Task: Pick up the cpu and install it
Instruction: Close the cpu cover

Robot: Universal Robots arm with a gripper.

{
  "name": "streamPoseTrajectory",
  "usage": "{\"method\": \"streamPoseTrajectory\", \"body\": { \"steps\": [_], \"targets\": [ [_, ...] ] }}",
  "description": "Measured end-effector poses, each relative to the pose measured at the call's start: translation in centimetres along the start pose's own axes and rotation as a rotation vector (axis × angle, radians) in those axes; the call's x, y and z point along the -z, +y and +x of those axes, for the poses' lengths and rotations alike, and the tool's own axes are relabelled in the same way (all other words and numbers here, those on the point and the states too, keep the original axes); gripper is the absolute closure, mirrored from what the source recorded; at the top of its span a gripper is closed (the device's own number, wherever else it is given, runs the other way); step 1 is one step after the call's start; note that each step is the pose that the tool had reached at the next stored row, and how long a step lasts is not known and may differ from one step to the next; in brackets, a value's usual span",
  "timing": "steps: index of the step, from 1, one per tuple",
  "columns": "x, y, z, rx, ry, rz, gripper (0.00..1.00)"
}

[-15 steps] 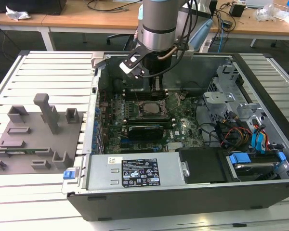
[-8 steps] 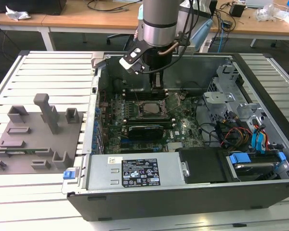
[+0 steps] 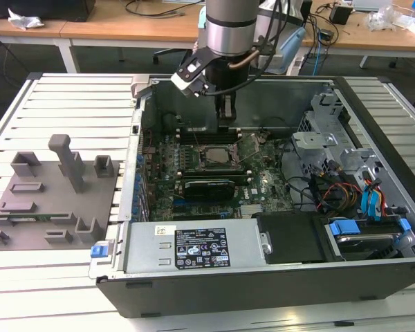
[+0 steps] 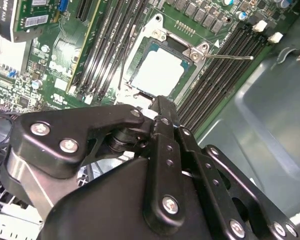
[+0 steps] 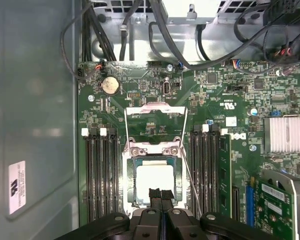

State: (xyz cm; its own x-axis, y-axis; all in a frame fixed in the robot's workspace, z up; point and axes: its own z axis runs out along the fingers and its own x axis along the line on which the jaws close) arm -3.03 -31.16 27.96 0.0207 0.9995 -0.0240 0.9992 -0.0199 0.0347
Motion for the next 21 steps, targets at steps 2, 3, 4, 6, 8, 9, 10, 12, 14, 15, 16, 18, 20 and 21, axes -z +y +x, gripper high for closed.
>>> {"method": "streamPoseTrajectory", "body": {
  "steps": [2, 3, 4, 6, 8, 9, 10, 12, 14, 15, 16, 18, 20, 21],
  "targets": [
    [0.26, 0.01, -0.01, 0.0, 0.0, 0.0, 0.89],
    [0.27, 0.01, 0.0, 0.0, 0.0001, 0.0, 0.89],
    [0.27, 0.01, 0.0, 0.0, 0.0001, -0.0001, 0.89],
    [0.28, 0.07, -0.01, 0.0, -0.0001, 0.0001, 0.89],
    [0.27, 0.51, 0.0, 0.0, -0.0003, 0.0001, 0.89],
    [0.26, 0.76, 0.01, 0.0, 0.0, 0.0, 0.89],
    [0.24, 1.25, 0.02, 0.0, -0.0001, 0.0001, 0.89],
    [0.22, 1.81, 0.03, 0.0, 0.0, 0.0, 0.89],
    [0.19, 2.58, 0.05, 0.0, 0.0001, 0.0, 0.89],
    [0.18, 2.96, 0.05, 0.0, 0.0, 0.0, 0.89],
    [0.17, 3.15, 0.06, 0.0, 0.0, 0.0, 0.89],
    [0.16, 3.77, 0.07, 0.0, -0.0002, 0.0001, 0.89],
    [0.13, 4.37, 0.09, 0.0, 0.0, 0.0, 0.89],
    [0.13, 4.4, 0.09, 0.0, 0.0, 0.0001, 0.89]
  ]
}}
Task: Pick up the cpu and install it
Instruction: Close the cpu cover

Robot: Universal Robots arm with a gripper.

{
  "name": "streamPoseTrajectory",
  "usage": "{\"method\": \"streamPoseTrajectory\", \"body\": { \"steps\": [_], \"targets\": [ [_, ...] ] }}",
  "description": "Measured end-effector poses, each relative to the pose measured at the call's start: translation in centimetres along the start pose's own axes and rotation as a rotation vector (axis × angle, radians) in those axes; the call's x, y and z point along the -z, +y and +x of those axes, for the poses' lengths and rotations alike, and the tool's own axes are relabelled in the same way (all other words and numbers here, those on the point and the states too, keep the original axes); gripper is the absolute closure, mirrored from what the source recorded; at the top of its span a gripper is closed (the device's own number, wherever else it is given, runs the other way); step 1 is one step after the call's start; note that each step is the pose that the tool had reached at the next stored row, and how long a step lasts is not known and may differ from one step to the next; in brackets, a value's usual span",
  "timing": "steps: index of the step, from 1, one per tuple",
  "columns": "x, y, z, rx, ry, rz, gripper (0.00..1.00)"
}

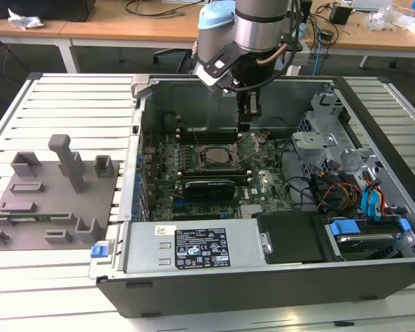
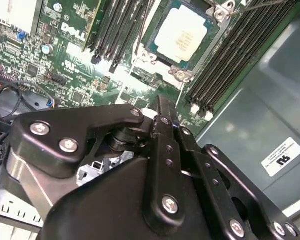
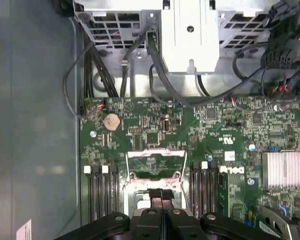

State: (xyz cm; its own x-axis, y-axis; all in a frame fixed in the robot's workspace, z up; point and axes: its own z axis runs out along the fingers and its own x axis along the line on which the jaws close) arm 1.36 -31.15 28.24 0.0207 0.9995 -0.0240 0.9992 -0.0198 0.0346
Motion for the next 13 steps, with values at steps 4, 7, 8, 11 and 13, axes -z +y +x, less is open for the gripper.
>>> {"method": "streamPoseTrajectory", "body": {
  "steps": [4, 7, 8, 11, 13],
  "targets": [
    [-0.04, 0.08, 0.0, 0.0, 0.0001, -0.0001, 0.89],
    [-0.33, 0.9, 0.02, 0.0, 0.0001, 0.0003, 0.89],
    [-0.4, 1.18, 0.03, 0.0, 0.0, 0.0004, 0.89],
    [-0.73, 2.51, 0.06, 0.0, 0.0, 0.0006, 0.89],
    [-1.06, 3.5, 0.09, 0.0, 0.0, 0.0014, 0.89]
  ]
}}
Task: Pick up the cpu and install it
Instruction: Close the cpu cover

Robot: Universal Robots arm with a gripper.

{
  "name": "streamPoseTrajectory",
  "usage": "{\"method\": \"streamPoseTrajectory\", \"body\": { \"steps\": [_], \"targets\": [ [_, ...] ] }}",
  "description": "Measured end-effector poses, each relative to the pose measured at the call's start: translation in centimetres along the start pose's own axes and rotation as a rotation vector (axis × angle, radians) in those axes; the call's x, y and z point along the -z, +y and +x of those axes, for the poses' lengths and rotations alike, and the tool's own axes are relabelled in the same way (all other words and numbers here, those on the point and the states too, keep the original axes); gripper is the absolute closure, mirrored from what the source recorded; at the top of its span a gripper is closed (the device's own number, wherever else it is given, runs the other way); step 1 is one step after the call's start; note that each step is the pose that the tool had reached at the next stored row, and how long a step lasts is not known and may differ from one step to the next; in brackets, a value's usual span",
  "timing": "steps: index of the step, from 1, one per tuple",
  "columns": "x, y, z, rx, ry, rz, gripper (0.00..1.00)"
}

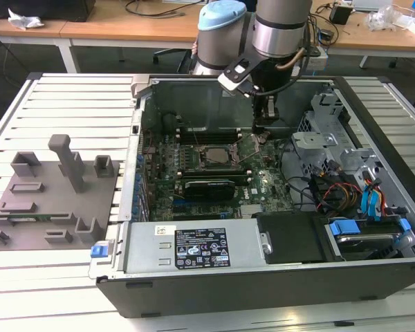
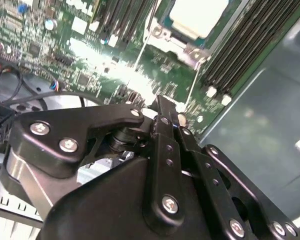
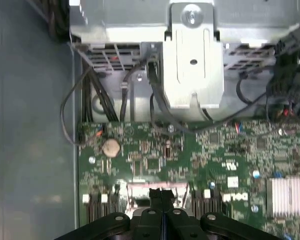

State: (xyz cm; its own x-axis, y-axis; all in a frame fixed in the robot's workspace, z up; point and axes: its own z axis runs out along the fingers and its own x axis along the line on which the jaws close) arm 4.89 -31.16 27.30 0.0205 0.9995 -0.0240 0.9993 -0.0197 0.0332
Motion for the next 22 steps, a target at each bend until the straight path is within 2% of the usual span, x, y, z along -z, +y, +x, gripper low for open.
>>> {"method": "streamPoseTrajectory", "body": {
  "steps": [4, 6, 9, 11, 13, 19, 22],
  "targets": [
    [-0.81, 1.1, 0.05, 0.0, 0.0, 0.0053, 0.89],
    [-1.22, 1.64, 0.06, 0.0, -0.0003, 0.0109, 0.89],
    [-2.27, 2.35, 0.1, 0.001, -0.0007, 0.029, 0.89],
    [-2.77, 2.46, 0.12, 0.001, -0.0007, 0.039, 0.89],
    [-3.1, 2.47, 0.13, 0.001, -0.0009, 0.0442, 0.89],
    [-3.23, 2.51, 0.13, 0.001, -0.001, 0.0457, 0.89],
    [-3.22, 2.19, 0.13, 0.001, -0.001, 0.0456, 0.89]
  ]
}}
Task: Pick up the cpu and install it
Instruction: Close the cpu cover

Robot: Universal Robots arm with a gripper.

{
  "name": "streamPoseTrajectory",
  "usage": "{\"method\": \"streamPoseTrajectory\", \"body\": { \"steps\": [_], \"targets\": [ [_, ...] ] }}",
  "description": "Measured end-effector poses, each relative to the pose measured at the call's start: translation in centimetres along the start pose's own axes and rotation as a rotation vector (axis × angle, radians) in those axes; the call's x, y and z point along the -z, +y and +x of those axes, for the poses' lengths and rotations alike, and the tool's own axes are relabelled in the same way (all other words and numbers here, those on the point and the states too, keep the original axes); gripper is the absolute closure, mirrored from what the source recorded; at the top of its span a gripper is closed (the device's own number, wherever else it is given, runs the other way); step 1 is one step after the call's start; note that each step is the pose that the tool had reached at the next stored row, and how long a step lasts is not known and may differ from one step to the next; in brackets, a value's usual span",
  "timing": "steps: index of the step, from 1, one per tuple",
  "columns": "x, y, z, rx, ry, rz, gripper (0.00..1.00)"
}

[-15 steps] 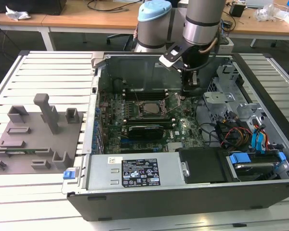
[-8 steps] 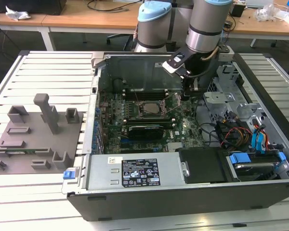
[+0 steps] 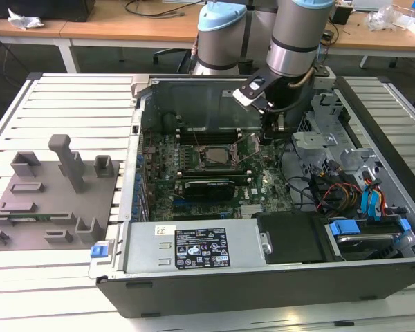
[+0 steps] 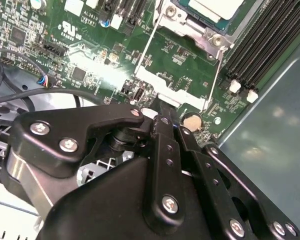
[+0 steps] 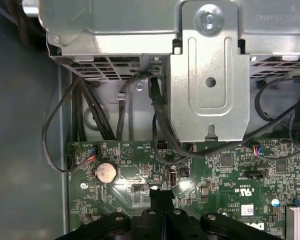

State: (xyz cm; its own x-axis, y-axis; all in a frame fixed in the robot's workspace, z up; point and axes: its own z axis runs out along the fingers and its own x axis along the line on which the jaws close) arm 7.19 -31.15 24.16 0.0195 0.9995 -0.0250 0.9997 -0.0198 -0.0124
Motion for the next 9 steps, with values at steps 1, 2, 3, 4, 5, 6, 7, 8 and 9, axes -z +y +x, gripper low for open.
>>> {"method": "streamPoseTrajectory", "body": {
  "steps": [1, 2, 3, 4, 5, 6, 7, 8, 9],
  "targets": [
    [0.01, -0.25, -0.01, 0.0, -0.0003, 0.0, 0.89],
    [0.01, -0.48, -0.02, 0.0, -0.0005, -0.0001, 0.89],
    [0.01, -0.67, -0.02, 0.0, -0.0004, 0.0, 0.89],
    [-0.04, -0.94, -0.01, 0.0, 0.0013, 0.0001, 0.89],
    [-0.04, -1.09, -0.01, 0.0, 0.0008, -0.0004, 0.89],
    [-0.01, -1.39, -0.03, 0.0, -0.0001, -0.0006, 0.89],
    [-0.02, -1.59, -0.03, 0.0, 0.0002, -0.0009, 0.89],
    [-0.02, -1.82, -0.04, 0.0, 0.0001, -0.0012, 0.89],
    [-0.03, -2.07, -0.04, 0.0, 0.0001, -0.0016, 0.89]
  ]
}}
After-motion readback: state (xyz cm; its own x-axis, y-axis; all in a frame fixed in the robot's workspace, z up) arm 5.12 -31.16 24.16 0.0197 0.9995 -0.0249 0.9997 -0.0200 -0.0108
